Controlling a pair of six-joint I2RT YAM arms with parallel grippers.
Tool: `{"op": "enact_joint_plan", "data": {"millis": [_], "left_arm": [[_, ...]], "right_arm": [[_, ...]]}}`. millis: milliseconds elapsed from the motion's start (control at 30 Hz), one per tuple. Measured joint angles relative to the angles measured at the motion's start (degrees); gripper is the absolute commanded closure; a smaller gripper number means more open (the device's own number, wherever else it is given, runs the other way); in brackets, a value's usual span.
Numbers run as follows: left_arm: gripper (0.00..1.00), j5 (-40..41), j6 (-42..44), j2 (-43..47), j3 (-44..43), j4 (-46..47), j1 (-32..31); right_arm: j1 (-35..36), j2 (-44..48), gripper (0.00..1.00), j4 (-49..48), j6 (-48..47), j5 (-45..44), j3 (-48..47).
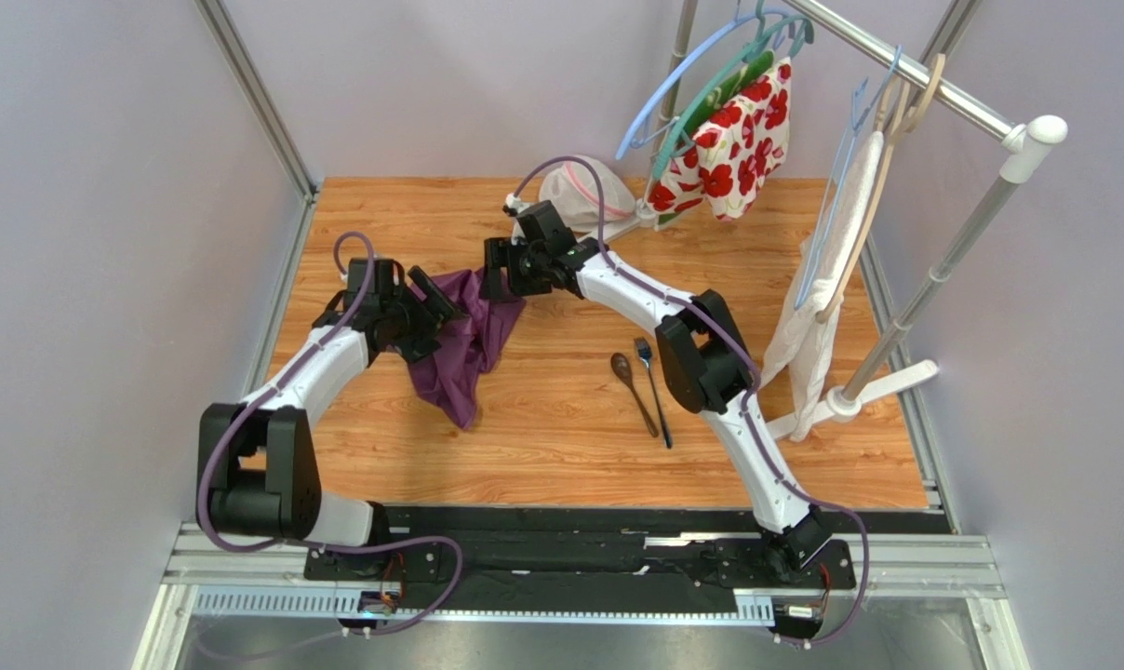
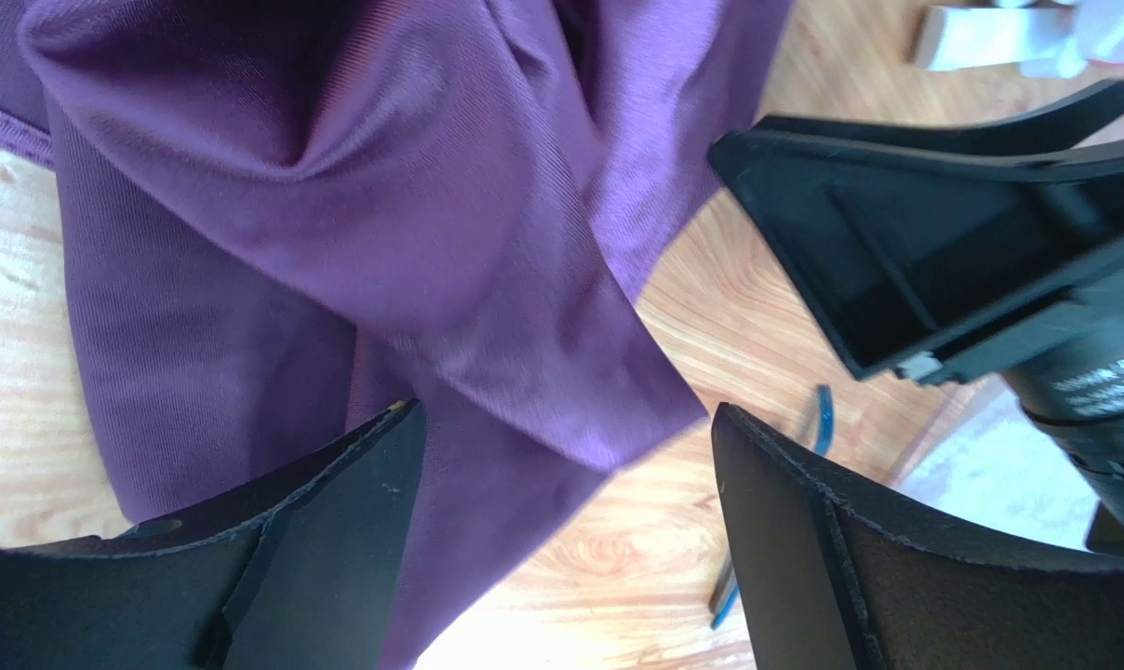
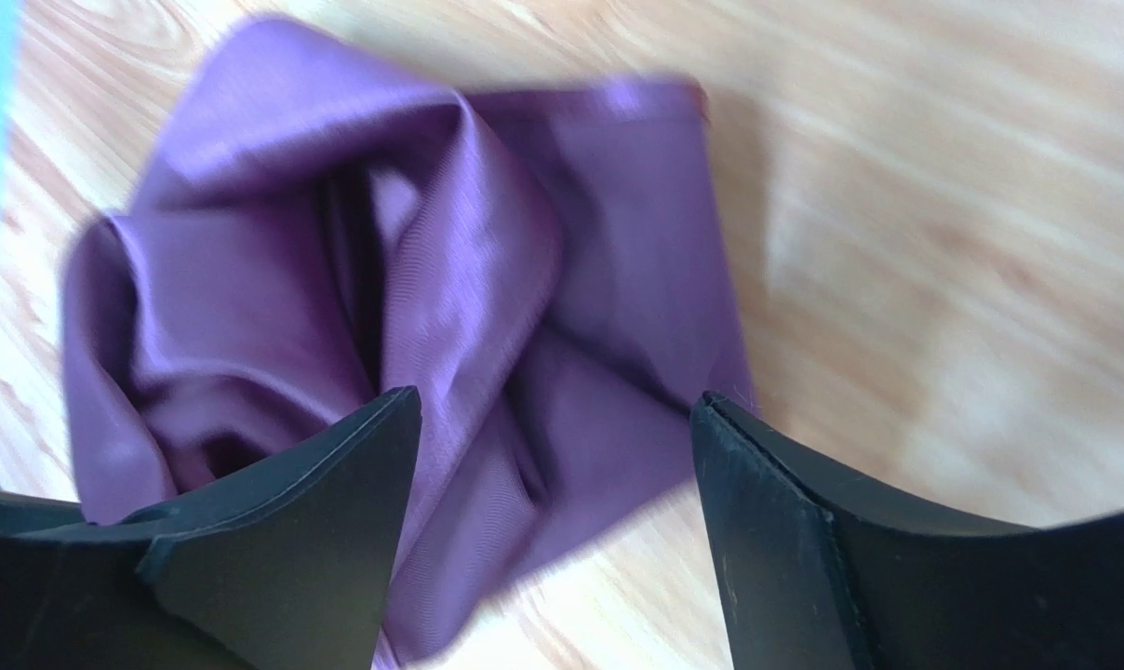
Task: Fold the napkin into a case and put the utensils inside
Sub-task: Pick up the crumpled napkin from the center of the board.
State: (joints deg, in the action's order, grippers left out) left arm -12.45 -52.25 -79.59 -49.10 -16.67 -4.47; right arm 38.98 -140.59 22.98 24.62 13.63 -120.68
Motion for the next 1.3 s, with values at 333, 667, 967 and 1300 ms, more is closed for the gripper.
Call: {"op": "enact_joint_plan", "data": {"millis": [333, 667, 967, 1300], "left_arm": [[1.00, 0.09, 0.50, -4.87, -1.70, 1.18, 0.48], [1.00, 8.15, 9.60, 4.98, -10.56, -13.64, 0.55], [1.00, 13.84, 16.61, 32.76, -19.67, -25.77, 0.61], [1.00, 11.23, 25.70, 54.60, -26.36, -27.58, 0.63]], "right_arm": [[0.52, -9.18, 0.66, -4.87, 5.57, 5.77, -10.86], [1.46, -4.13, 1.00, 1.16, 1.92, 0.61, -11.28], [2.95, 34.05, 1.00, 6.14, -4.35, -6.05, 11.93], [18.86, 66.40, 1.00, 9.31, -9.97, -12.87, 32.06]]}}
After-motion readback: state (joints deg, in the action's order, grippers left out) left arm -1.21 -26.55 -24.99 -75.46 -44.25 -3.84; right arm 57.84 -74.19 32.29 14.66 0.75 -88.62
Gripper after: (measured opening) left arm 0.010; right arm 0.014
